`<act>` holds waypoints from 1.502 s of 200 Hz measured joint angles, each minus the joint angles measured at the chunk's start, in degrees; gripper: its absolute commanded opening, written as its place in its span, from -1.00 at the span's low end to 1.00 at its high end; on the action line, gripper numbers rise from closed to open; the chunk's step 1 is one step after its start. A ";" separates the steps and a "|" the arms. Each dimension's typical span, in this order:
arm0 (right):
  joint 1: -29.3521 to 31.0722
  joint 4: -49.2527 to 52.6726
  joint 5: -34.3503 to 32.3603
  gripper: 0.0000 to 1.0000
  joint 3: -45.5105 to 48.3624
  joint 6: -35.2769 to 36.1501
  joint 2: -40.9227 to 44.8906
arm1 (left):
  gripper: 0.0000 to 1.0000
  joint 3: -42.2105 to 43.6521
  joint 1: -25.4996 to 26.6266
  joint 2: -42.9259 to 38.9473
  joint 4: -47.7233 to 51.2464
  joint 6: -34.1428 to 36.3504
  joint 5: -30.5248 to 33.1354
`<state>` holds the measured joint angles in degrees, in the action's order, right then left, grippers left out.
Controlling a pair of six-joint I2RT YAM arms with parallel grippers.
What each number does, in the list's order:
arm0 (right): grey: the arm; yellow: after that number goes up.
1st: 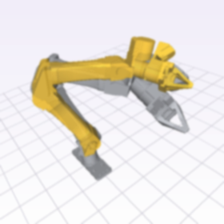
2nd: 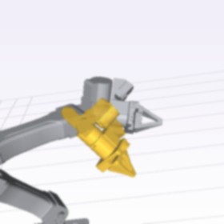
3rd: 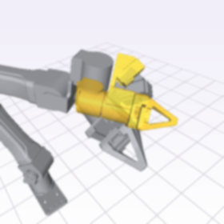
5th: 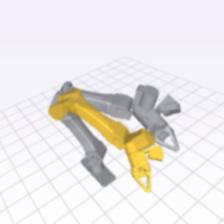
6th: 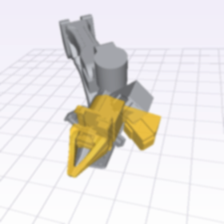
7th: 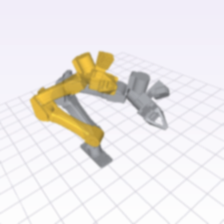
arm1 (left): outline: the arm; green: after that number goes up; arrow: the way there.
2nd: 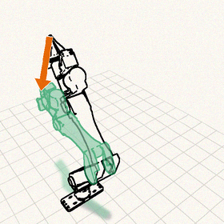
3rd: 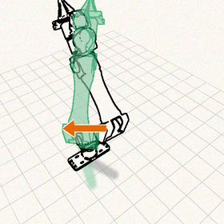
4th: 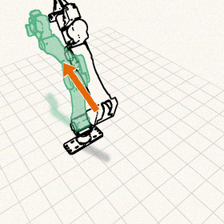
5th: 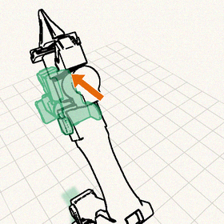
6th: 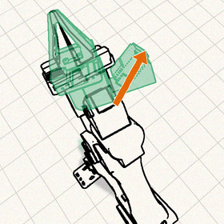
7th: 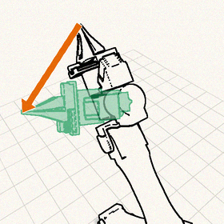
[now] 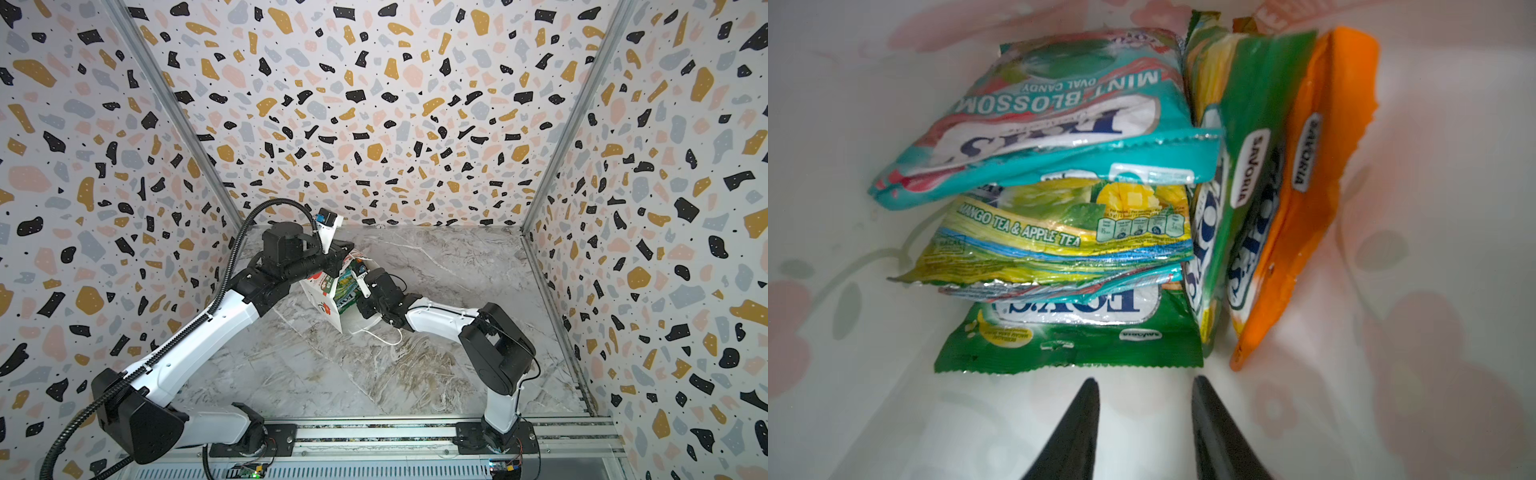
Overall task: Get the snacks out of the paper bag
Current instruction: 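Hold the bag tilted with the left gripper while the right gripper reaches into its mouth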
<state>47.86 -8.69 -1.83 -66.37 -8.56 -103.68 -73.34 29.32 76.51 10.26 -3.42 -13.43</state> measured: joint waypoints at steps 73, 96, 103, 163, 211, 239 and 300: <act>0.42 -1.62 -6.47 -0.40 -2.99 -1.29 -4.20 | -1.00 0.98 0.00 -0.33 -0.09 0.26 -1.09; 0.44 -1.66 -8.55 -0.38 -3.89 -1.55 -5.49 | -1.00 1.01 0.00 -0.33 -0.07 0.26 -1.16; 0.44 -1.68 -9.05 -0.37 -4.22 -1.62 -5.86 | -1.00 1.01 0.00 -0.33 -0.07 0.28 -1.18; 0.66 -2.01 -10.16 -0.15 -6.54 -1.14 -8.50 | -1.00 1.86 -0.02 -0.44 -0.04 0.74 -1.66; 1.57 -2.32 -5.44 0.05 -2.78 -0.46 -5.75 | -1.00 2.32 -0.02 -1.05 -0.48 0.24 -0.37; 1.81 -1.42 -2.16 0.13 0.24 -0.44 -1.18 | -1.00 2.86 0.00 -1.42 -1.38 -0.59 1.01; 1.90 2.78 5.99 0.21 0.52 0.33 3.93 | -1.00 3.26 0.00 -1.73 -2.56 -2.19 3.76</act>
<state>49.76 -5.91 4.16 -65.84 -8.23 -99.74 -70.08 29.32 74.78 7.70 -5.61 -9.67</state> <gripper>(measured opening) 0.599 0.047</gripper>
